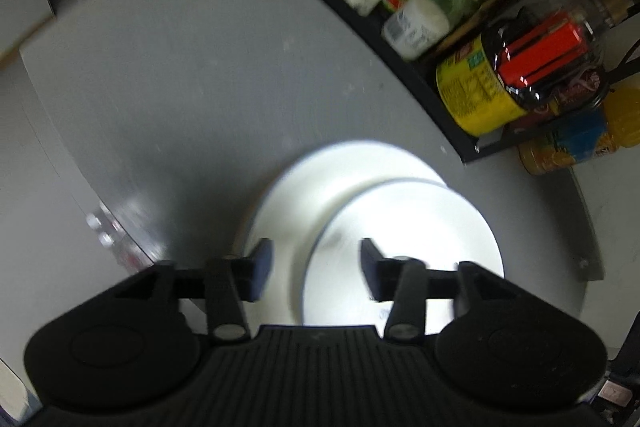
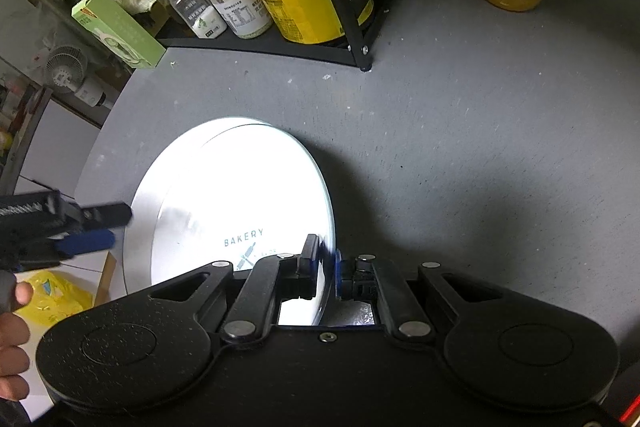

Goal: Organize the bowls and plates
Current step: 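Lower the 'BAKERY' plate onto the 'Sweet' plate and open both grippers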

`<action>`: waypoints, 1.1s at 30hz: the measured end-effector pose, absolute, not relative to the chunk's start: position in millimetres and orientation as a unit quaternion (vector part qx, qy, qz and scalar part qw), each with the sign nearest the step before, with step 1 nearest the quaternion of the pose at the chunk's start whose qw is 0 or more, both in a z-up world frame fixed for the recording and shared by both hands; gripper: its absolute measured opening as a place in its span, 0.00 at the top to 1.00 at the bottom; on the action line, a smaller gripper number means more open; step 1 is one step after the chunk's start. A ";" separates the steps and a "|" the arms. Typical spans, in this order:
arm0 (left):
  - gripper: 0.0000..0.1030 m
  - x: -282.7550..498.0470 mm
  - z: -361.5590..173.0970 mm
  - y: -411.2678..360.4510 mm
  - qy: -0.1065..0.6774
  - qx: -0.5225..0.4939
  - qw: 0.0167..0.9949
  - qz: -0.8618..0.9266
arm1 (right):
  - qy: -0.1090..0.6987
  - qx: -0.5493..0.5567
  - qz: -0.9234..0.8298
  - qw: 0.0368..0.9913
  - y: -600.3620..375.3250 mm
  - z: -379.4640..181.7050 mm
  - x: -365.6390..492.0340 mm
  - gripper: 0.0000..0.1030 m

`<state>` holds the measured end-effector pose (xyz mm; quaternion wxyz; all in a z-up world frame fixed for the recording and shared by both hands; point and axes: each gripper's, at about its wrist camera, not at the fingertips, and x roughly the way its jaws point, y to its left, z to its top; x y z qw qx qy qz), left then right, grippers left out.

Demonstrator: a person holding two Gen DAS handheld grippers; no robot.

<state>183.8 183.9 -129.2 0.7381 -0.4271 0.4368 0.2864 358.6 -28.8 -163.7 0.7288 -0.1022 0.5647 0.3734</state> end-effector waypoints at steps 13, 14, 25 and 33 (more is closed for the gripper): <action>0.38 182.8 -161.5 184.9 0.467 -0.412 0.713 0.322 | 0.564 -0.115 0.366 0.731 -25.6 -169.7 357.5 0.79; 0.38 182.7 -162.3 185.5 0.469 -0.410 0.712 0.324 | 0.565 -0.114 0.364 0.732 -26.1 -169.8 357.5 0.78; 0.42 172.2 -166.0 191.0 0.458 -0.413 0.716 0.327 | 0.565 -0.110 0.341 0.743 -23.2 -171.0 346.2 0.78; 0.43 170.4 -168.0 196.7 0.458 -0.414 0.725 0.306 | 0.566 -0.099 0.319 0.754 -23.4 -170.6 341.3 0.78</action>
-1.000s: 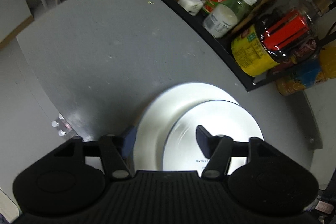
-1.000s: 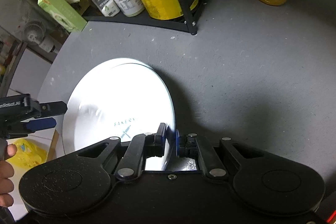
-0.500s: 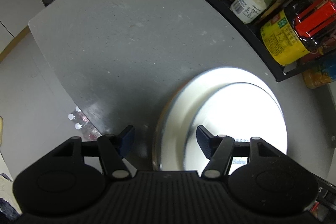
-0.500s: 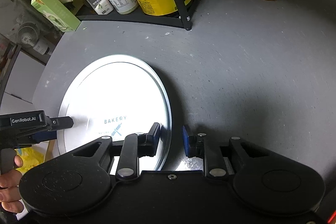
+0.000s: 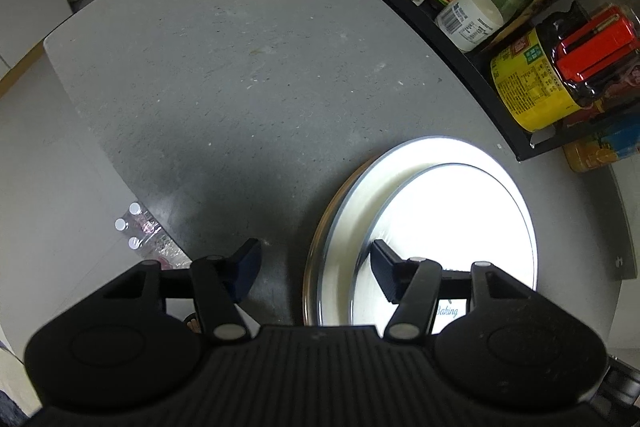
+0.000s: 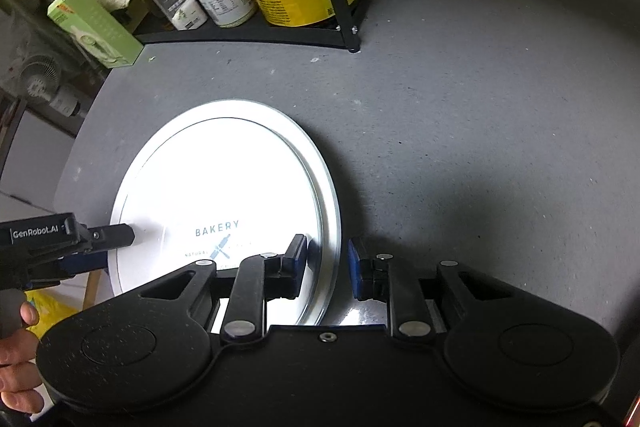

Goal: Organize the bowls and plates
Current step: 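Lower the 'BAKERY' plate onto the 'Sweet' plate and open both grippers, then move both grippers toward the red-black bowl stack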

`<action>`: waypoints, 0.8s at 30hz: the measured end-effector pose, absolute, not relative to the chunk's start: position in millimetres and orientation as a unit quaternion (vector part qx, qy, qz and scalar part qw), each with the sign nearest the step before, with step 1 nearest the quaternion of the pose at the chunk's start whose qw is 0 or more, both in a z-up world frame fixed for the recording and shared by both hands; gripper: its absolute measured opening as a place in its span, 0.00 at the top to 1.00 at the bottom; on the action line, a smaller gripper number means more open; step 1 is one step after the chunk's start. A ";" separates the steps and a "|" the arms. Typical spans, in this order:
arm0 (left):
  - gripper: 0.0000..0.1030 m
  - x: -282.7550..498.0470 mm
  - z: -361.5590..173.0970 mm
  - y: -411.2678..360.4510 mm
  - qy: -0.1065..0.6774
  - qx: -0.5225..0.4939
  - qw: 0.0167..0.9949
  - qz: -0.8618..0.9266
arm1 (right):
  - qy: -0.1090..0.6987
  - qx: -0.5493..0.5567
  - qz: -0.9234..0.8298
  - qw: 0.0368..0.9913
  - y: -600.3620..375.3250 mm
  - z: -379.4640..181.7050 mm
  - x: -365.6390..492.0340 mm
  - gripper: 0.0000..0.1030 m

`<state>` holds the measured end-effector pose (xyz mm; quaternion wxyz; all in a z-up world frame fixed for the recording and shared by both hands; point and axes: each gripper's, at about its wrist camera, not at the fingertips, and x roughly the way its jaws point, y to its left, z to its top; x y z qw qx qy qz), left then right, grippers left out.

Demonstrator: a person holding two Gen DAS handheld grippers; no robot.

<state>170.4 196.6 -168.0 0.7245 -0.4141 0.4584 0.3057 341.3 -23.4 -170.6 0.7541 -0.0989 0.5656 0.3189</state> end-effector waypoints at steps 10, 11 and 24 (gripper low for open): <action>0.39 181.0 -144.2 201.4 0.466 -0.381 0.755 0.260 | 0.553 -0.055 0.297 0.777 -35.6 -146.0 325.4 0.54; 0.39 183.6 -140.3 200.6 0.468 -0.373 0.760 0.253 | 0.548 -0.053 0.294 0.781 -37.7 -141.3 322.6 0.51; 0.14 220.1 -87.5 157.9 0.470 -0.310 0.798 0.215 | 0.510 -0.047 0.301 0.804 -70.0 -90.8 319.5 0.19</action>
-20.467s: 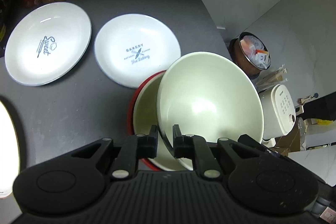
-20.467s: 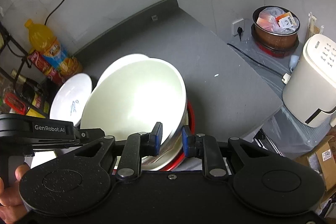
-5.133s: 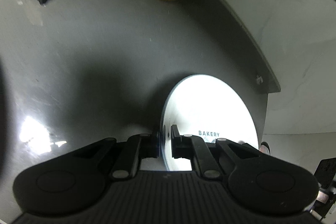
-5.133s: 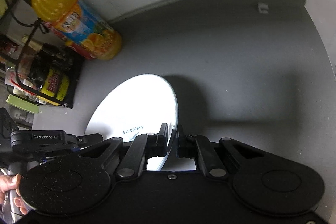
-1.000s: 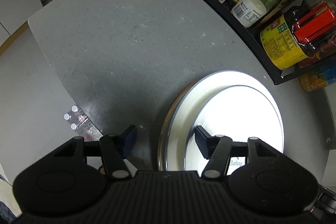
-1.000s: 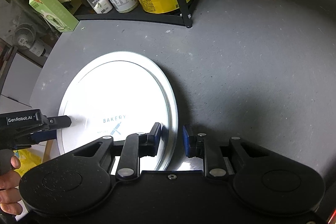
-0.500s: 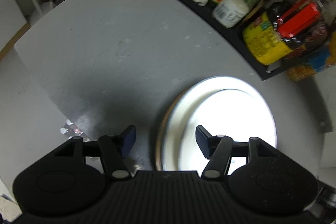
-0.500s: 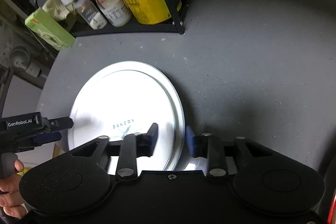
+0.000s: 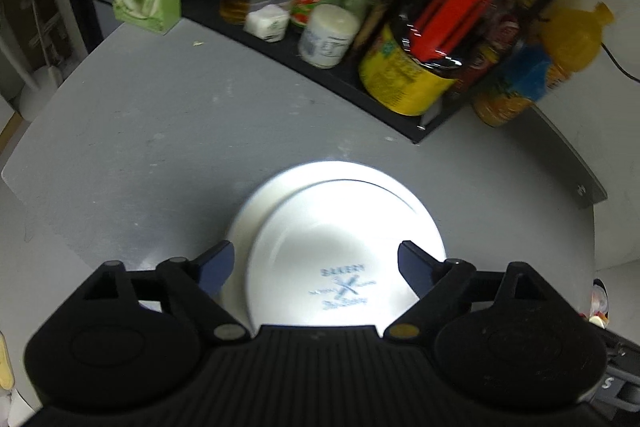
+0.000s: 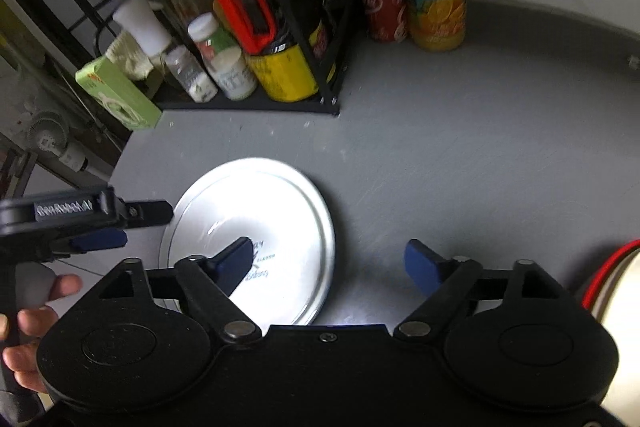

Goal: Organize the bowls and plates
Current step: 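Move both grippers toward the red-black bowl stack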

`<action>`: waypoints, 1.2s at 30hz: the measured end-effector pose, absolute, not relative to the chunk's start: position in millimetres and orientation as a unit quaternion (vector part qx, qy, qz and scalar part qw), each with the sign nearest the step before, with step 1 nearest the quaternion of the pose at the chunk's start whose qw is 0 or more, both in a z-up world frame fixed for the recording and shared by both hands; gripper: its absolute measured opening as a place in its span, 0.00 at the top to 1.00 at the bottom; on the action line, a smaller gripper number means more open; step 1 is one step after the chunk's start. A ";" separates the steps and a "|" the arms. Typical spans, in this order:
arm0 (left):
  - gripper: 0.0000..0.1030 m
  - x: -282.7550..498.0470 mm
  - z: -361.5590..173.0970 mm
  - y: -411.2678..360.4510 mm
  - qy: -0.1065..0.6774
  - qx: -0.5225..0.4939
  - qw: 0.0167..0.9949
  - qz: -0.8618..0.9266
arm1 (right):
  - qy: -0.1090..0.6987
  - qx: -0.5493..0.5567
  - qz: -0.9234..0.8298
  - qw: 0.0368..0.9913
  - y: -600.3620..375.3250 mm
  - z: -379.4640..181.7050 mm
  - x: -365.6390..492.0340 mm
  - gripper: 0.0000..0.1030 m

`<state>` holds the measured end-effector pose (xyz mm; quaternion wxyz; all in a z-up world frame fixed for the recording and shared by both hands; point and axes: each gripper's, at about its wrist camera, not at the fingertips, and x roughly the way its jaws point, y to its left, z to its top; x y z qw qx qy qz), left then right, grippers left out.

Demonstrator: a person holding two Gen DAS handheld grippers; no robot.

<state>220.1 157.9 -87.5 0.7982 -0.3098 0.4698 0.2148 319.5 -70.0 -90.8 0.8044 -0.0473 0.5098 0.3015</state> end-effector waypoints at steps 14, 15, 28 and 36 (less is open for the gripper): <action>0.13 257.6 -61.1 67.2 0.482 -0.259 0.816 0.185 | 0.462 -0.022 0.293 0.837 -165.7 -49.0 327.2 0.03; 0.13 259.9 -60.1 59.2 0.483 -0.258 0.817 0.182 | 0.460 -0.017 0.289 0.839 -174.1 -48.3 327.8 0.03; 0.13 290.6 -55.7 -23.4 0.493 -0.226 0.829 0.138 | 0.437 0.026 0.234 0.868 -270.7 -41.7 333.7 0.03; 0.13 308.8 -54.6 -63.7 0.492 -0.223 0.834 0.116 | 0.436 0.043 0.218 0.872 -315.5 -49.7 334.7 0.03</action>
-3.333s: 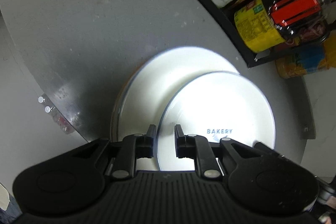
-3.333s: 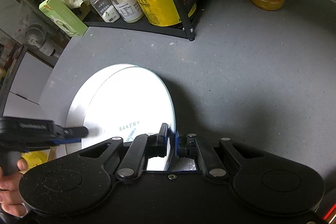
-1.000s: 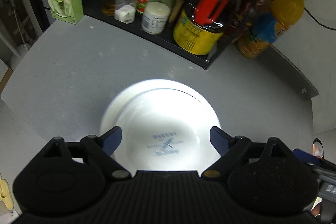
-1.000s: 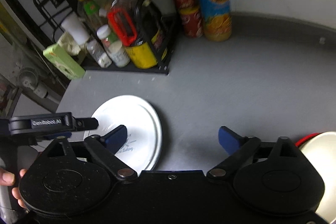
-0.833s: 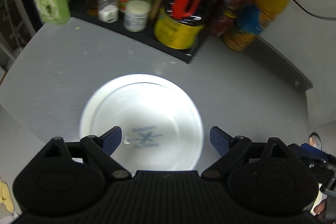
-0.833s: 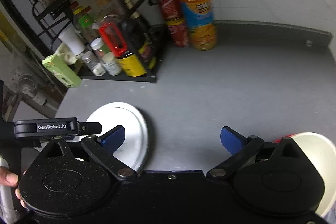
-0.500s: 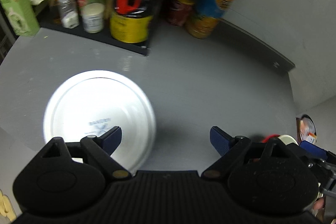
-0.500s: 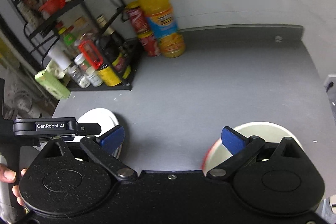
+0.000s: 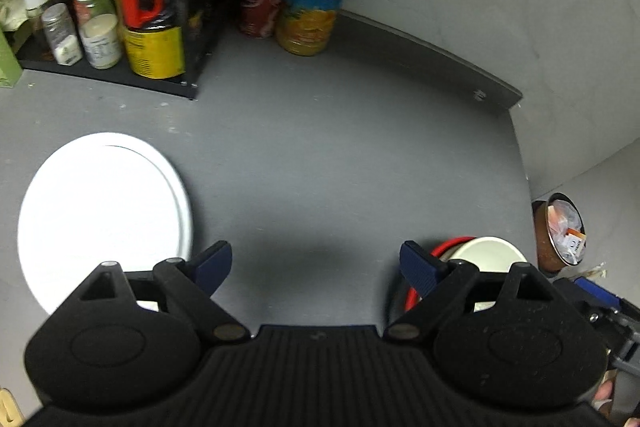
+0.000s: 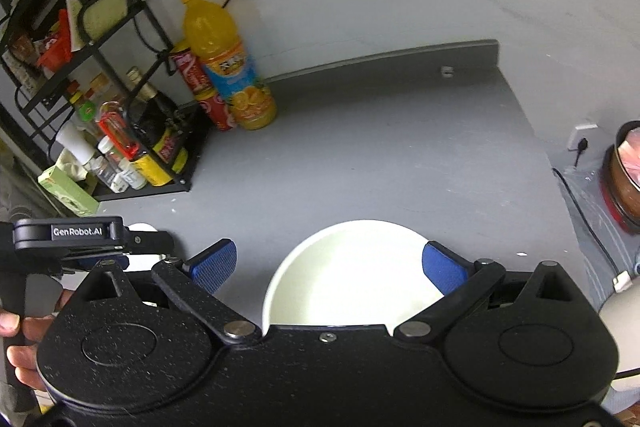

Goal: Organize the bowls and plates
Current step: 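Move both grippers toward the red-black bowl stack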

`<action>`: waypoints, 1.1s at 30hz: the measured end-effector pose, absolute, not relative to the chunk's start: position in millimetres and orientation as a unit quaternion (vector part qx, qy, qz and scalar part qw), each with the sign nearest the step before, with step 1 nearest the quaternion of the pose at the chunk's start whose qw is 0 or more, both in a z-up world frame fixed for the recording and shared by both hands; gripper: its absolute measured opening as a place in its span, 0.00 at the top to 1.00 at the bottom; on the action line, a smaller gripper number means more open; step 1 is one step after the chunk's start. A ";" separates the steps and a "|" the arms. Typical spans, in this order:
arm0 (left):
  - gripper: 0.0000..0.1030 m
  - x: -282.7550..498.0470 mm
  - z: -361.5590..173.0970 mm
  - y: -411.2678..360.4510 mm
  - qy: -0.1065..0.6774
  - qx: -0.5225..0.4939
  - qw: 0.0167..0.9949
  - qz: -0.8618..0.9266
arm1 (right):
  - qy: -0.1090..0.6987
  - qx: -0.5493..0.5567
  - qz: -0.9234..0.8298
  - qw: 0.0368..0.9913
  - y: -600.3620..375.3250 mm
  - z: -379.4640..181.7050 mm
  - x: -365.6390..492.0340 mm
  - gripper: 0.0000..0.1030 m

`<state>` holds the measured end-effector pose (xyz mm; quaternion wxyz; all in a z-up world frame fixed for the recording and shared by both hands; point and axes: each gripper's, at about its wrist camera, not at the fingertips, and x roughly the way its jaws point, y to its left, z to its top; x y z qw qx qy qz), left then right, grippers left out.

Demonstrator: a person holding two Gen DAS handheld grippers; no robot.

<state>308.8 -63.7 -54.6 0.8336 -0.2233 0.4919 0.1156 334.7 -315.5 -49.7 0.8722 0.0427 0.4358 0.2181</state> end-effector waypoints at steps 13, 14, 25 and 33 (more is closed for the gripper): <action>0.13 323.5 -71.5 -121.4 0.503 -0.234 0.826 0.100 | 0.465 0.069 0.194 0.861 -365.2 -80.6 337.1 0.03; 0.13 324.1 -73.7 -125.0 0.505 -0.237 0.824 0.097 | 0.469 0.072 0.194 0.859 -367.8 -84.4 337.8 0.03; 0.17 337.0 -117.9 -147.6 0.534 -0.255 0.799 0.104 | 0.510 0.100 0.195 0.832 -381.6 -132.0 348.2 0.17; 0.39 347.0 -137.4 -153.4 0.543 -0.262 0.791 0.106 | 0.532 0.129 0.184 0.816 -383.6 -156.4 359.1 0.40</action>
